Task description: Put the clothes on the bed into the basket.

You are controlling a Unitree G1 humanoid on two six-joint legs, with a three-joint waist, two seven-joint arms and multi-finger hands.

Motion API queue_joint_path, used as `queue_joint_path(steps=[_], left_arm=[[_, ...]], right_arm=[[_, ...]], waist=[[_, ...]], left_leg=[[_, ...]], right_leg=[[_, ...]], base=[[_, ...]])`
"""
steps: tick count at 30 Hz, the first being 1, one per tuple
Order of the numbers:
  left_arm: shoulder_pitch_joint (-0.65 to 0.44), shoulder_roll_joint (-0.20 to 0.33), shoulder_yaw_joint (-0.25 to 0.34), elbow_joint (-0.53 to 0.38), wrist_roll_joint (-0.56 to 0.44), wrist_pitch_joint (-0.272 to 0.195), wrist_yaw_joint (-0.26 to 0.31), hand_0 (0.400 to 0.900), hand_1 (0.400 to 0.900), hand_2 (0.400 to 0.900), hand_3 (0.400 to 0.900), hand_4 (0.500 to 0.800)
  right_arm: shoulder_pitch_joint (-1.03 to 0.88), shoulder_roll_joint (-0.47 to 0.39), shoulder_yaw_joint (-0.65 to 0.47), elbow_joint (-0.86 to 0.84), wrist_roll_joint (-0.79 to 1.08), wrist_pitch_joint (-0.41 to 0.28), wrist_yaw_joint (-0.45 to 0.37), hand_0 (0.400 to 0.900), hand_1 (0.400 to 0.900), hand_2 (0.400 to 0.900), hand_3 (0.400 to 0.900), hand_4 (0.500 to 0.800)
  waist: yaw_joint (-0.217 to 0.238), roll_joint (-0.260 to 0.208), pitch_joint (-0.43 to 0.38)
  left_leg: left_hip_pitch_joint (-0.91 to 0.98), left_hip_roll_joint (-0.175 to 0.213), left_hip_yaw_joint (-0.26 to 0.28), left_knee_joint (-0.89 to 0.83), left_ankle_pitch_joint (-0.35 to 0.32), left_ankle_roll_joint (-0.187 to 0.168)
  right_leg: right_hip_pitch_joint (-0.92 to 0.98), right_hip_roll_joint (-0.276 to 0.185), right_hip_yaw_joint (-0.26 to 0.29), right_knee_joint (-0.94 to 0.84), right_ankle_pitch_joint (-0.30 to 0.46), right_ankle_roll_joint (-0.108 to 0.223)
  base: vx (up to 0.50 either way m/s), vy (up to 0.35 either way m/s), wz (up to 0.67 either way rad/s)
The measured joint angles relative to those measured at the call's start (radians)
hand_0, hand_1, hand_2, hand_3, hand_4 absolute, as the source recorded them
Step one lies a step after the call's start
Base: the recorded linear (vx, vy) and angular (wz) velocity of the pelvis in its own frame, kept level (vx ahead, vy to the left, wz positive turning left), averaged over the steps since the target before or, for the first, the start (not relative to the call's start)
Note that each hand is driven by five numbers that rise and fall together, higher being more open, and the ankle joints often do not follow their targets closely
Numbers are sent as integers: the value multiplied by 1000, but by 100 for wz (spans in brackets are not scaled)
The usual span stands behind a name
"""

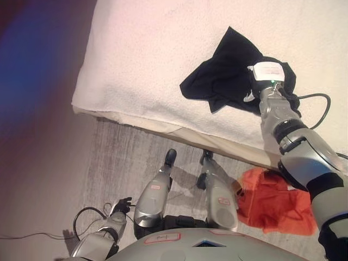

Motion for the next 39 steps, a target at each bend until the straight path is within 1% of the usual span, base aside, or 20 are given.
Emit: queue_joint_path(steps=[5,6,8,13,15,16,17,18,19,20,21,22,24,25,28,29,31,33,37,39], left_arm=[[-25,5,0,-18,-48,-6,-1,900,900,900,900,800],[-31,7,0,-21,-53,-6,-2,900,900,900,900,800],[-35,15,-16,-38,-68,-12,-4,900,900,900,900,800],[-54,19,-23,-40,-89,-22,-13,900,900,900,900,800],[-54,22,-23,-40,-98,-22,-15,900,900,900,900,800],[-54,22,-23,-42,-99,-23,-19,900,900,900,900,800],[-54,22,-23,-44,-99,-22,-20,900,900,900,900,800],[-53,22,-23,-49,-100,-23,-21,900,900,900,900,800],[-53,22,-23,-53,-106,-23,-21,900,900,900,900,800],[-53,23,-21,-57,-106,-24,-22,900,900,900,900,800],[-54,31,-21,-65,-106,-25,-24,900,900,900,900,800],[-56,40,-21,-73,-106,-26,-27,900,900,900,900,800],[-57,42,-21,-77,-106,-27,-33,900,900,900,900,800],[-57,42,-21,-77,-106,-26,-39,900,900,900,900,800],[-57,42,-21,-77,-106,-27,-47,900,900,900,900,800],[-57,42,-21,-77,-106,-27,-47,900,900,900,900,800],[-57,45,-21,-77,-106,-28,-47,900,900,900,900,800],[-57,55,-20,-77,-106,-28,-48,900,900,900,900,800],[-56,64,-19,-72,-106,-27,-48,900,900,900,900,800],[-57,66,-9,-72,-106,-27,-49,900,900,900,900,800]], right_arm=[[-79,-4,18,29,1,9,0,900,900,900,900,800],[-97,-4,19,35,2,10,0,900,900,900,900,800],[-161,-8,42,52,2,10,-1,900,900,900,900,800],[-270,-58,56,62,22,9,-4,900,900,900,900,800],[-293,-66,56,71,28,9,-4,900,900,900,900,800],[-302,-71,61,77,33,9,-4,900,900,900,900,800],[-305,-77,63,79,44,9,-3,900,900,900,900,800],[-305,-86,66,78,53,8,-2,775,775,775,775,725],[-308,-89,70,78,64,5,0,400,400,400,400,500],[-311,-89,72,77,78,1,1,400,400,400,400,500],[-315,-90,73,77,101,-2,3,400,400,400,400,500],[-319,-101,73,76,122,-3,6,400,400,400,400,500],[-341,-111,72,72,154,-13,22,400,400,400,400,500],[-349,-113,72,67,174,-22,31,400,400,400,400,500],[-347,-110,72,63,217,-38,66,400,400,400,400,500],[-342,-107,73,63,224,-40,74,400,400,400,400,500],[-341,-101,72,64,242,-45,89,400,400,400,400,500],[-334,-98,72,74,249,-47,91,400,400,400,400,500],[-331,-98,71,76,267,-51,93,400,400,400,400,500],[-311,-98,54,76,274,-52,93,400,400,400,400,500]], waist=[[1,-4,29],[3,-2,42],[1,0,70],[10,11,92],[17,14,101],[21,18,104],[26,20,106],[28,22,107],[31,26,109],[40,28,110],[35,28,110],[28,28,110],[37,28,110],[35,28,110],[32,28,110],[32,28,110],[36,29,111],[25,29,111],[25,30,111],[25,30,111]], left_leg=[[-76,-11,0,41,-2,-2],[-88,-13,0,54,-2,-3],[-144,-15,-1,111,-17,-15],[-269,-27,-1,192,-24,-19],[-292,-30,0,203,-26,-15],[-303,-29,-1,209,-25,-14],[-309,-29,-1,210,-21,-11],[-315,-29,-1,209,-18,-9],[-318,-20,-5,197,-6,1],[-319,1,0,177,2,1],[-324,1,-5,172,4,-8],[-326,-11,-5,173,9,-16],[-322,-5,-6,158,22,-19],[-318,-5,-4,151,29,-14],[-285,-6,3,124,47,-13],[-271,-5,6,111,55,-9],[-251,6,17,82,66,-3],[-239,-12,16,85,67,-6],[-222,-13,25,89,68,-5],[-196,-17,25,85,71,-6]], right_leg=[[-69,-9,4,26,1,0],[-76,-9,3,31,6,-8],[-117,-9,7,58,7,-9],[-220,-16,8,111,6,-8],[-236,-16,14,107,-2,5],[-240,-13,16,100,-11,21],[-242,-12,19,95,-13,29],[-245,-11,22,90,-24,43],[-246,-5,22,83,-53,82],[-265,5,24,113,-63,94],[-283,5,38,180,-56,84],[-277,-2,38,176,-55,81],[-267,6,40,148,-55,81],[-261,7,41,137,-55,82],[-227,7,48,102,-56,83],[-215,6,56,93,-58,86],[-211,7,62,103,-73,105],[-207,-6,64,117,-73,104],[-184,-8,69,99,-72,104],[-161,-11,74,100,-71,103]], base=[[-96,-3,3],[-174,3,8],[-121,5,7],[-74,3,0],[-17,3,1],[0,0,0],[0,0,0],[0,0,0],[0,0,0],[0,0,0],[0,0,0],[0,0,0],[0,0,0],[8,21,-5],[7,13,-3],[0,0,0],[0,0,0],[0,0,0],[31,6,-1],[61,12,-7]])
